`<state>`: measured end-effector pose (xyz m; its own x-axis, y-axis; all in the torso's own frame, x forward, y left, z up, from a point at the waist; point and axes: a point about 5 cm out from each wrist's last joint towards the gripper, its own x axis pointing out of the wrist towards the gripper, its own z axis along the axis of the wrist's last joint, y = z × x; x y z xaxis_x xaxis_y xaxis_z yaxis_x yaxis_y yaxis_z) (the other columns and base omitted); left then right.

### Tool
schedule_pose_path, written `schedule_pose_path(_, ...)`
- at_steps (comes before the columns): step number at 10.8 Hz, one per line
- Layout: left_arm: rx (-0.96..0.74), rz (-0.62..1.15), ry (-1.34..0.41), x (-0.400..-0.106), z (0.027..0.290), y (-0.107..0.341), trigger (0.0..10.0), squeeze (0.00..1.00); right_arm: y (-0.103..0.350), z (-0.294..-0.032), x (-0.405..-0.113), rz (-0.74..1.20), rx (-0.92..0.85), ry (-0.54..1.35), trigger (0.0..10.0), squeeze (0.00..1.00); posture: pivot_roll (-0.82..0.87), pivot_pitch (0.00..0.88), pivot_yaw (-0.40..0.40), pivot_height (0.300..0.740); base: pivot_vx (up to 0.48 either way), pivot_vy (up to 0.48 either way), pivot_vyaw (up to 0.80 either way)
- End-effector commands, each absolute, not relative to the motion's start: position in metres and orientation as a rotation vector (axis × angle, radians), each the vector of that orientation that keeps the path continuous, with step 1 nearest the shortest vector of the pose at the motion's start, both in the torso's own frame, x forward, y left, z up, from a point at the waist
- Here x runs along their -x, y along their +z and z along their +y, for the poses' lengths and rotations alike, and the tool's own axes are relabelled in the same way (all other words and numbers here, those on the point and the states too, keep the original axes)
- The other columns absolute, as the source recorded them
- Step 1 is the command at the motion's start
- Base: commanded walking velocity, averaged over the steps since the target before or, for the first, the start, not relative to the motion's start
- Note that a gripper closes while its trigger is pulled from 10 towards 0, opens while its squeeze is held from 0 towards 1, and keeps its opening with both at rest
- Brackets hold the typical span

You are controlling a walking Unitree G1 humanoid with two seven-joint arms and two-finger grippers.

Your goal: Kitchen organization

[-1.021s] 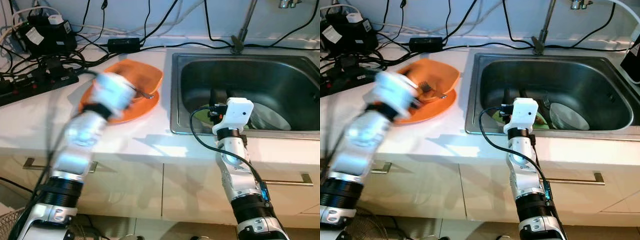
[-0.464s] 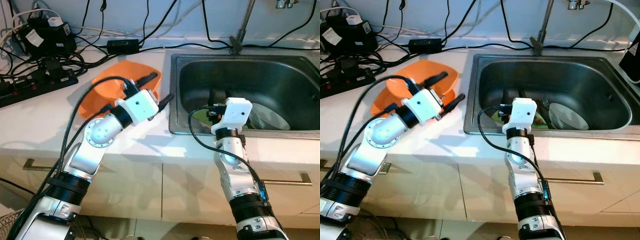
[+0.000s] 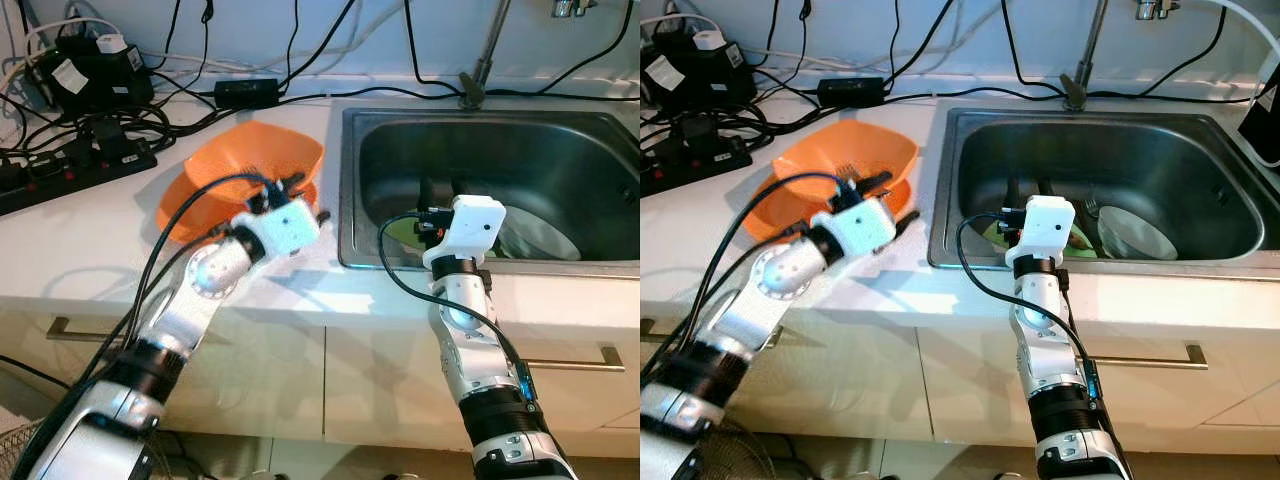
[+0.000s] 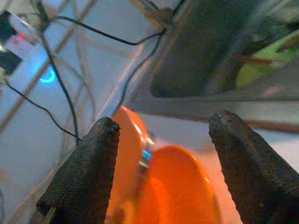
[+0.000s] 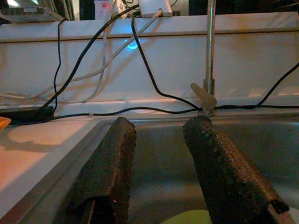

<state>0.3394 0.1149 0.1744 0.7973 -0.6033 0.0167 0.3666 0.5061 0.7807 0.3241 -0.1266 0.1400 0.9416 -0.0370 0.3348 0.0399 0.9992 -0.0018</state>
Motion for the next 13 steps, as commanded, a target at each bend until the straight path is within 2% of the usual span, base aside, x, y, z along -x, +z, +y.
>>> schedule_pose_path(1,-0.868,-0.312,-0.560,-0.3442,0.1174,0.1800,10.0,0.00,0.1234,-0.1290,-0.3223,-0.266,0.015,-0.052,10.0,0.00,0.04,0.025,0.072,0.740,0.000,0.000,0.00)
schedule_pose_path(3,-0.868,-0.317,-0.536,-0.3488,0.1153,0.1808,10.0,0.00,0.1238,-0.1290,-0.3225,-0.267,0.015,-0.051,10.0,0.00,0.04,0.028,0.071,0.740,0.000,0.000,0.00)
schedule_pose_path(4,-0.869,-0.315,-0.531,-0.3502,0.1135,0.1803,3.0,0.00,0.1241,-0.1290,-0.3227,-0.268,0.015,-0.051,10.0,0.00,0.04,0.027,0.072,0.740,0.000,0.000,0.00)
schedule_pose_path(5,-0.874,-0.311,-0.530,-0.3509,0.1129,0.1794,0.0,0.00,0.1243,-0.1300,-0.3226,-0.269,0.016,-0.055,10.0,0.00,0.03,0.028,0.073,0.740,0.000,0.000,0.00)
schedule_pose_path(13,-0.878,-0.313,-0.532,-0.3518,0.1141,0.1772,0.0,0.00,0.1227,-0.1287,-0.3225,-0.266,0.016,-0.053,10.0,0.00,0.03,0.005,0.078,0.740,0.000,0.000,0.00)
